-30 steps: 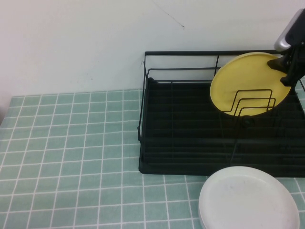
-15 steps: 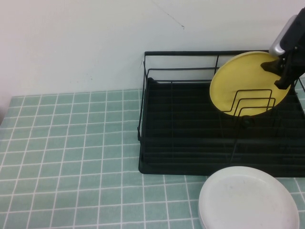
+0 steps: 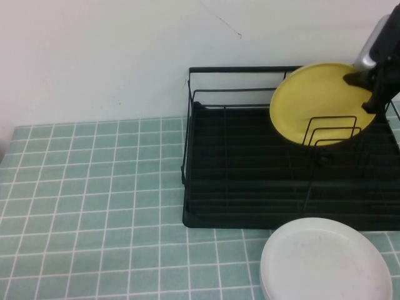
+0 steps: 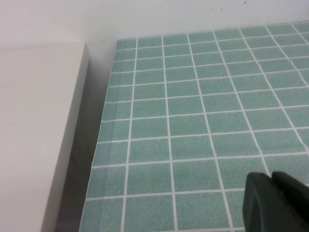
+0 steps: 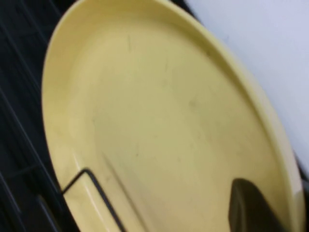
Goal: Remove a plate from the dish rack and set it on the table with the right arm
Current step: Grasp the plate from the shelf, then place the plate from the table
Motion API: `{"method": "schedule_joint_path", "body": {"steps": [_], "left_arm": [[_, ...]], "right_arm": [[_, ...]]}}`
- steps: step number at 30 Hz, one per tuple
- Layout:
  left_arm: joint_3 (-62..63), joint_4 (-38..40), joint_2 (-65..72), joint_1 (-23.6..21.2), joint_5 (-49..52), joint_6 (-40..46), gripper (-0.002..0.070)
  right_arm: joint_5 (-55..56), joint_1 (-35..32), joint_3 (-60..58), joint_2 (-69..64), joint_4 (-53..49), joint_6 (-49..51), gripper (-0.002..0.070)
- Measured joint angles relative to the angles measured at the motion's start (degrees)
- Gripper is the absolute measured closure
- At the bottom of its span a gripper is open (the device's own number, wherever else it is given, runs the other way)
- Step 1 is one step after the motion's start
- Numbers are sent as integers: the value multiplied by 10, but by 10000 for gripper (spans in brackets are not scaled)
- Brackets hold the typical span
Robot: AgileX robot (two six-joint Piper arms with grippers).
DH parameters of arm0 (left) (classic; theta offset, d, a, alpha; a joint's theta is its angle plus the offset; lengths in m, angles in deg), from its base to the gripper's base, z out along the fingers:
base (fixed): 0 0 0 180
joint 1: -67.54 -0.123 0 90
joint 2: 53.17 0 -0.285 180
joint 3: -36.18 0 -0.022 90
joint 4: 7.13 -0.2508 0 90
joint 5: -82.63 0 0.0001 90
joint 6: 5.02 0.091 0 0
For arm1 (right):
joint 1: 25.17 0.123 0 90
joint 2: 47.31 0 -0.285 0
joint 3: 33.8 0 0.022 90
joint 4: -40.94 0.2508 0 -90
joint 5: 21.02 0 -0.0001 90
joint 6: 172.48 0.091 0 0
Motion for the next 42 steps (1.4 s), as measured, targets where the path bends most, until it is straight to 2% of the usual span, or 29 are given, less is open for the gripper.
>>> {"method": "schedule_joint_path", "body": {"steps": [6, 7, 13, 18, 21, 26, 33, 37, 42], "left_arm": [[0, 0, 0, 0, 0, 0, 678], [0, 0, 0, 0, 0, 0, 678], [0, 0, 0, 0, 0, 0, 678], [0, 0, 0, 0, 0, 0, 678], [0, 0, 0, 0, 0, 0, 678], [0, 0, 0, 0, 0, 0, 678], [0, 0, 0, 0, 0, 0, 678], [0, 0, 0, 0, 0, 0, 678], [0, 0, 0, 0, 0, 0, 678]], "right_arm": [[-28, 0, 0, 87, -70, 90, 559], [-29, 0, 0, 104, -88, 125, 582], [-109, 0, 0, 235, -232, 364, 582], [-256, 0, 1, 320, -290, 587, 582], [-327, 0, -23, 358, -308, 679, 582], [-357, 23, -141, 410, -318, 756, 582], [-265, 65, -354, 442, -317, 823, 582], [-208, 66, -421, 423, -313, 822, 582], [-179, 66, -437, 381, -291, 804, 582]]}}
